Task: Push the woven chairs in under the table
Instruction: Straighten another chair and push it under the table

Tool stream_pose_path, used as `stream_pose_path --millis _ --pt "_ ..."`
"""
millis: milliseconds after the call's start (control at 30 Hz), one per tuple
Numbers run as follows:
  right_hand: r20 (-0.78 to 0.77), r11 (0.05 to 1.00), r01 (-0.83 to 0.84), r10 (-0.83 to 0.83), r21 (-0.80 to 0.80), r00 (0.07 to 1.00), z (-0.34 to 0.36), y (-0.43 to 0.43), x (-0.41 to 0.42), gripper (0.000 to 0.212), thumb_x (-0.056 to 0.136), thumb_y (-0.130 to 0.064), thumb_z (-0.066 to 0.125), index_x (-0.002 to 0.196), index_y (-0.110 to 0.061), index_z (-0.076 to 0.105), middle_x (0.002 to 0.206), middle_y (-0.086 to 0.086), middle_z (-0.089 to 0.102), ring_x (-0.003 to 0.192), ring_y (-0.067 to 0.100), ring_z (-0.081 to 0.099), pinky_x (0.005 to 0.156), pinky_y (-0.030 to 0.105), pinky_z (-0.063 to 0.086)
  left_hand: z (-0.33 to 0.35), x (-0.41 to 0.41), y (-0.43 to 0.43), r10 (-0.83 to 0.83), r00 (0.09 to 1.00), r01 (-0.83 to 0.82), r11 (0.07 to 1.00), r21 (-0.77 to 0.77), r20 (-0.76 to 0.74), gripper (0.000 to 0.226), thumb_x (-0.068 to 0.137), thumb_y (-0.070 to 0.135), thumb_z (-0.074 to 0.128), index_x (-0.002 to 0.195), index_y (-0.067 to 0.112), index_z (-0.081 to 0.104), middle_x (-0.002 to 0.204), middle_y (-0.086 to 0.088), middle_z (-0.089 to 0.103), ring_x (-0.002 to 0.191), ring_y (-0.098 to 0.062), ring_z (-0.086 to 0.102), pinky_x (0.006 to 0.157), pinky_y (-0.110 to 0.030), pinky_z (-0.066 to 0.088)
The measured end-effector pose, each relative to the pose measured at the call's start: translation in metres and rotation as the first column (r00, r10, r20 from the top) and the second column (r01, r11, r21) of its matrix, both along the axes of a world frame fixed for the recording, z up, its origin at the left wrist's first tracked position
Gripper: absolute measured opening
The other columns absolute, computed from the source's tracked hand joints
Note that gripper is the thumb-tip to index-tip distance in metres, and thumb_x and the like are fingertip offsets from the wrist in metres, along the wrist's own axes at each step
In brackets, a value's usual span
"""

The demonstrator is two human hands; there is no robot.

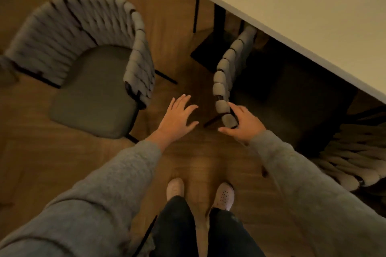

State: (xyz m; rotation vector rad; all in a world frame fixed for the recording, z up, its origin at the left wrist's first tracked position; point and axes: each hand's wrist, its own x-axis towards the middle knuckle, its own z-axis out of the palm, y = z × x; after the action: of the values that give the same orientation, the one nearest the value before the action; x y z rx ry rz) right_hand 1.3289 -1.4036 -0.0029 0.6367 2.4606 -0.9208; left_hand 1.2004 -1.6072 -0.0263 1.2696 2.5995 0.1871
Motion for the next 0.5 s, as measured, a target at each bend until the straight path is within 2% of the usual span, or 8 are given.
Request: stream_pose_path --millis 67,133,333,500 --pt "-0.125 0.996 -0.062 0.069 0.064 0.990 0.010 -0.030 -0.040 0.091 0.083 -0.051 0.069 0.154 -0.033 0.015 0.157 0.002 0.025 0.138 0.027 0.036 0.112 0.044 0.037 0.007 -0.019 -0.033 0.119 0.993 -0.119 0.993 -0.002 0.009 0.053 0.092 0.042 0.058 0.139 0.020 0.047 0.156 -0.013 0.025 0.147 -0.028 0.014 0.119 -0.041 0.003" --pt "-0.153 0.981 -0.153 0.170 0.119 0.973 0.016 -0.057 -0.073 0.088 0.085 -0.050 0.067 0.154 -0.032 0.016 0.156 0.001 0.025 0.139 0.024 0.034 0.111 0.043 0.038 0.012 -0.037 -0.065 0.187 0.982 -0.187 0.982 -0.009 0.023 0.052 0.092 0.040 0.059 0.138 0.018 0.048 0.156 -0.015 0.024 0.147 -0.030 0.014 0.119 -0.044 0.007" --pt "-0.089 0.918 -0.343 0.366 0.201 0.926 0.019 -0.151 -0.156 0.088 0.087 -0.052 0.064 0.155 -0.027 0.015 0.158 0.007 0.020 0.142 0.027 0.029 0.114 0.042 0.031 0.020 -0.089 -0.177 0.342 0.940 -0.341 0.936 -0.090 0.004 0.050 0.092 0.035 0.059 0.137 0.018 0.048 0.157 -0.016 0.018 0.148 -0.031 0.010 0.119 -0.047 0.005" --pt "0.010 0.909 -0.345 0.353 0.233 0.936 0.012 -0.255 -0.240 0.089 0.086 -0.052 0.064 0.155 -0.026 0.014 0.157 0.010 0.021 0.143 0.030 0.026 0.116 0.045 0.028 0.023 -0.151 -0.300 0.427 0.904 -0.423 0.882 -0.205 -0.026 0.050 0.091 0.034 0.059 0.138 0.019 0.048 0.159 -0.016 0.013 0.148 -0.031 0.005 0.118 -0.049 0.004"
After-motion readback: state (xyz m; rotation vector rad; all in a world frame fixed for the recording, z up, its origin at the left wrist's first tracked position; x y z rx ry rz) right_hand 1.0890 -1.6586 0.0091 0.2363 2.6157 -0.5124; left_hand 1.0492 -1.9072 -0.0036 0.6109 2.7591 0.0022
